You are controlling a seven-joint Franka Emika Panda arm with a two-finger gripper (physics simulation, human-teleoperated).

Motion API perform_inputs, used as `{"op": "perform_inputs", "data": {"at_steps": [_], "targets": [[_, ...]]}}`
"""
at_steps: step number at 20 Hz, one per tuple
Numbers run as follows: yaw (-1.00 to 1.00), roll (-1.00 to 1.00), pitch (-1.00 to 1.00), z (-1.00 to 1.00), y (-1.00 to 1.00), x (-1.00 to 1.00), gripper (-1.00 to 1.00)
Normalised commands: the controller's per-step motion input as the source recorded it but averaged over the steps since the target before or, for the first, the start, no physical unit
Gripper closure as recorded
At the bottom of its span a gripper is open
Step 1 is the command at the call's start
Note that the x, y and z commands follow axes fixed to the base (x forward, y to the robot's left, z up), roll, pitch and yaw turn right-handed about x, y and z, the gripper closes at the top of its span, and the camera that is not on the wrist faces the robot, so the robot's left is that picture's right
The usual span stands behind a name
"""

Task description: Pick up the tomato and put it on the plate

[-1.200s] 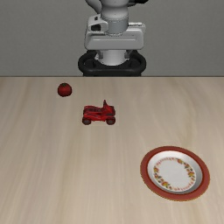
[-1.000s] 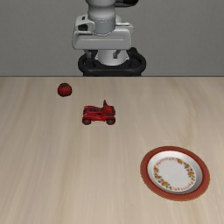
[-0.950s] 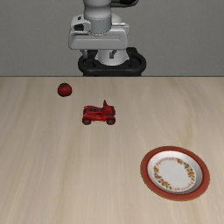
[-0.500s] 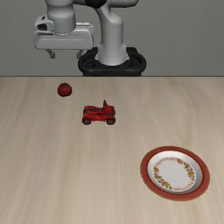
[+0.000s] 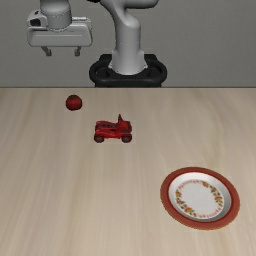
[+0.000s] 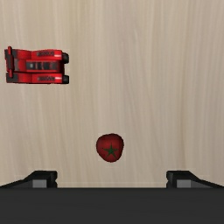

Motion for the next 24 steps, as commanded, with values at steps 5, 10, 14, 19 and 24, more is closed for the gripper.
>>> {"op": "perform_inputs", "data": {"at_steps": [5, 10, 14, 19, 24], "targets": [[0.00, 0.00, 0.00, -1.00, 0.00, 0.00, -1.00], [0.00, 0.00, 0.00, -1.00, 0.00, 0.00, -1.00], [0.00, 0.00, 0.00, -1.00, 0.00, 0.00, -1.00], [0.00, 0.00, 0.00, -0.20, 0.00, -0.20, 1.00], [0.00, 0.00, 0.00, 0.20, 0.00, 0.00, 1.00]]}}
